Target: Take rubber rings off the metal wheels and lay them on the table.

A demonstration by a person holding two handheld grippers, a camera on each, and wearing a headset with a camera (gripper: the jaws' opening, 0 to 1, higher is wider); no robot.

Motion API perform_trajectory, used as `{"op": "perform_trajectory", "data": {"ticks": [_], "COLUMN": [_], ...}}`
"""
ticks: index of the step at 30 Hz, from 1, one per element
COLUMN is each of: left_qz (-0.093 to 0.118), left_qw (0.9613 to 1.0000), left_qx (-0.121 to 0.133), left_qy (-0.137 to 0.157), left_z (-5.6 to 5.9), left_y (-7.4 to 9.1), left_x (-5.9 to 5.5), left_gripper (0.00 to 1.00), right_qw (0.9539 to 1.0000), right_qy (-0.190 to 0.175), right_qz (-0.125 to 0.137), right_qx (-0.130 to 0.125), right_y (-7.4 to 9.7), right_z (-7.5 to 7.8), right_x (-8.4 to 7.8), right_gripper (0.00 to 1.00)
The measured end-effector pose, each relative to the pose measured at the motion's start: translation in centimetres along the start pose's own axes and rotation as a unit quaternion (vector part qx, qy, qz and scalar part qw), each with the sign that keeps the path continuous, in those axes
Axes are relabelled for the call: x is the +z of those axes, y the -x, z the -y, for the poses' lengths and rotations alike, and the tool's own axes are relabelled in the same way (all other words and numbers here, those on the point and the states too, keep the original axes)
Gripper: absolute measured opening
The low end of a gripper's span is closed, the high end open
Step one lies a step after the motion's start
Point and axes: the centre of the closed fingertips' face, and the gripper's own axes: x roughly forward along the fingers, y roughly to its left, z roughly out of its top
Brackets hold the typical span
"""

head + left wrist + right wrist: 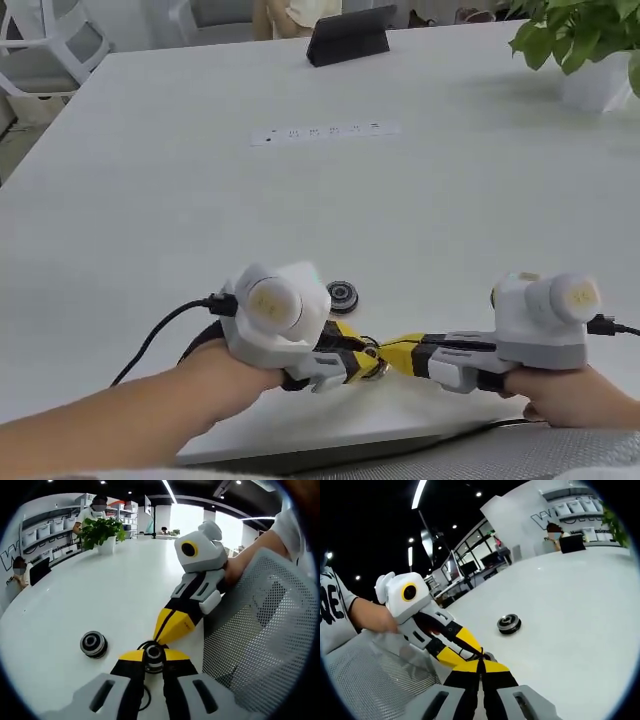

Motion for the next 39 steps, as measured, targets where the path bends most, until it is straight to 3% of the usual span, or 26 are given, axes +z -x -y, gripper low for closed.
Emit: {"op": "perform_trajectory", "data": {"ticks": [6,15,39], "left_qz": [0.001,0.022,0.064], "left_qw": [1.0,0.9994,0.9973], "left_qx": [-0.002,-0.003,0.01], "left_qy": [0.005,0.024,0.035], "left_z": [0.0,-0.1,-0.4], "left_y": [0.3,1.5,6.8], "left_x": [0.1,1.3,3.0], "left_gripper": [0.07,0.11,0.27], "right_qw": [1.0,1.0,0.9997], "right_qy": [-0.003,-0.003,0.013], "right_qz": [0.001,0.002,0.0], "right_qx": [0.0,0.003,0.019], "right_y": [0.0,0.1,0.3], "right_z": [0.0,-0.1,-1.0], "right_x": [0.0,0.2,1.9], "right_gripper": [0.0,0.0,0.0]}}
